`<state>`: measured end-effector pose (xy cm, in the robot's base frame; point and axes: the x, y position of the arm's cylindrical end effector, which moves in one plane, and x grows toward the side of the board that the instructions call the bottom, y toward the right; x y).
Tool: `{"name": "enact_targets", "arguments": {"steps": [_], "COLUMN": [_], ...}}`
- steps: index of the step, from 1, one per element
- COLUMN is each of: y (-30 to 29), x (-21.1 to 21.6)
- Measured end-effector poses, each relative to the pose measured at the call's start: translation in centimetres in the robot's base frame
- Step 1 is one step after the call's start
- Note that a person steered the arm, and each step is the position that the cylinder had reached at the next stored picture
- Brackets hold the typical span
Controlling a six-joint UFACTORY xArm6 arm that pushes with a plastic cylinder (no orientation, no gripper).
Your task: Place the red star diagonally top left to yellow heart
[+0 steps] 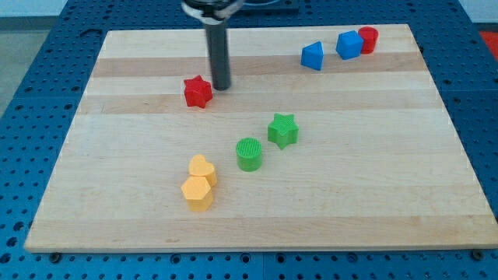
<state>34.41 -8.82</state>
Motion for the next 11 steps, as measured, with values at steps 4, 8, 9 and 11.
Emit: {"name": "enact_targets", "arguments": {"steps": [4,8,9,11], "y": [-5.4,-5.3,-3.1,-2.8], "x": [3.0,6.9,9.6,10.4]}}
